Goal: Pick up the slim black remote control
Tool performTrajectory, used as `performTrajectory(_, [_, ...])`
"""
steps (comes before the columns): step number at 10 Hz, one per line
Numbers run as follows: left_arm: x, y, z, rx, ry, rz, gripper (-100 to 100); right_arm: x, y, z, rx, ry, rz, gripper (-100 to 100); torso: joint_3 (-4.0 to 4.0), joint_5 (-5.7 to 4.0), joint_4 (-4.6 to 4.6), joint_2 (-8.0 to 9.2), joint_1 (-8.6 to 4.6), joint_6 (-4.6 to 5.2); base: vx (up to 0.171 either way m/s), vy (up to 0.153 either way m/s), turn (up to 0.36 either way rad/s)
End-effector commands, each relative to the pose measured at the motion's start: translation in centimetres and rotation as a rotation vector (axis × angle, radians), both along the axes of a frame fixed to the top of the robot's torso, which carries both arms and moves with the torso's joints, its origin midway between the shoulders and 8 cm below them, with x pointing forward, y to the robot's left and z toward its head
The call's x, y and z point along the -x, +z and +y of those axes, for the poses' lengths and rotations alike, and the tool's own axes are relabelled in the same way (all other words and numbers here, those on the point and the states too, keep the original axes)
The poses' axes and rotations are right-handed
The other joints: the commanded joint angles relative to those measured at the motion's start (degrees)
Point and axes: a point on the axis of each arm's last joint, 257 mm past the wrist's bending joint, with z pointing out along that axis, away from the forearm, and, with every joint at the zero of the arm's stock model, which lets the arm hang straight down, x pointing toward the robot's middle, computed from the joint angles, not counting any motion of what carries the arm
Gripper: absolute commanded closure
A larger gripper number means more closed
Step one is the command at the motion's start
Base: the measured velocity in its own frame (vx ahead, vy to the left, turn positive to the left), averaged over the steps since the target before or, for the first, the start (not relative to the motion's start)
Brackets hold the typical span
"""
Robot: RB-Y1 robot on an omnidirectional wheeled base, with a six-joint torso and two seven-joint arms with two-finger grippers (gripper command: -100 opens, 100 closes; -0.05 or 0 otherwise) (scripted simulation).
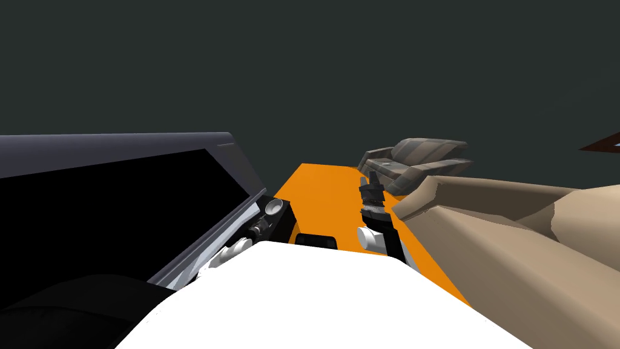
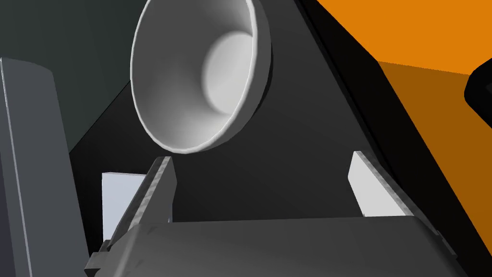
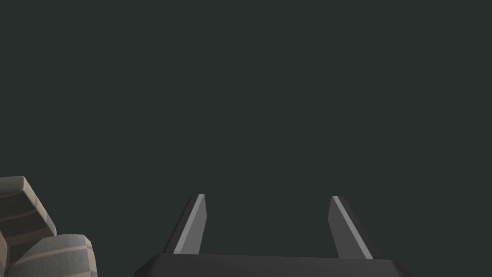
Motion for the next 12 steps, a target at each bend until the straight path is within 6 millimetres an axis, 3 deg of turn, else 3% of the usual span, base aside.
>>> performTrajectory(1, [1.5, -1.4, 0.6, 0.016, 0.031, 0.052, -100, 0.0, 0.0, 0.0, 0.000, 0.000, 0.000, 0, 0.00, 0.00, 0.00, 0.00, 0.00, 0.00, 0.119, 0.007, -0.024])
performTrajectory(2, [3.6, -2.8, 2.2, 0.033, 0.077, 0.109, -100, 0.0, 0.0, 0.0, 0.000, 0.000, 0.000, 0, 0.01, 0.02, 0.00, 0.04, 0.01, -0.01, 0.093, -0.011, -0.040])
performTrajectory(3, [3.8, -3.0, 2.1, 0.036, 0.076, 0.120, -100, 0.0, 0.0, 0.0, 0.000, 0.000, 0.000, 0, 0.05, 0.01, 0.01, 0.10, -0.03, 0.00, 0.065, -0.009, -0.034])
performTrajectory(4, [6.2, -4.4, 3.5, 0.055, 0.122, 0.182, -100, 0.0, 0.0, 0.0, 0.000, 0.000, 0.000, 0, 0.11, 0.00, 0.04, 0.21, -0.05, -0.01, 0.083, -0.003, -0.058])
performTrajectory(5, [6.2, -4.4, 3.5, 0.056, 0.121, 0.184, -100, 0.0, 0.0, 0.0, 0.000, 0.000, 0.000, 0, 0.11, -0.01, 0.04, 0.20, -0.03, -0.01, 0.065, -0.001, -0.019])
performTrajectory(6, [8.0, -5.2, 4.3, 0.079, 0.157, 0.232, -100, 0.0, 0.0, 0.0, 0.000, 0.000, 0.000, 0, 0.13, 0.01, 0.04, 0.24, -0.03, -0.01, 0.061, -0.008, -0.050])
performTrajectory(7, [8.3, -5.5, 4.5, 0.077, 0.162, 0.239, -100, 0.0, 0.0, 0.0, 0.000, 0.000, 0.000, 0, 0.14, 0.00, 0.05, 0.26, -0.05, -0.01, 0.056, 0.003, -0.017])
performTrajectory(8, [10.5, -6.4, 5.4, 0.098, 0.204, 0.292, -100, 0.0, 0.0, 0.0, 0.000, 0.000, 0.000, 0, 0.15, 0.01, 0.05, 0.28, -0.01, -0.01, 0.064, 0.010, -0.039])
performTrajectory(11, [13.5, -7.6, 6.7, 0.115, 0.258, 0.358, -100, 0.0, 0.0, 0.0, 0.000, 0.000, 0.000, 0, 0.16, 0.01, 0.06, 0.29, -0.02, -0.01, 0.055, 0.001, -0.023])
performTrajectory(12, [15.9, -8.3, 7.4, 0.134, 0.301, 0.409, -100, 0.0, 0.0, 0.0, 0.000, 0.000, 0.000, 0, 0.16, 0.00, 0.06, 0.29, -0.04, -0.01, 0.066, 0.008, -0.032])
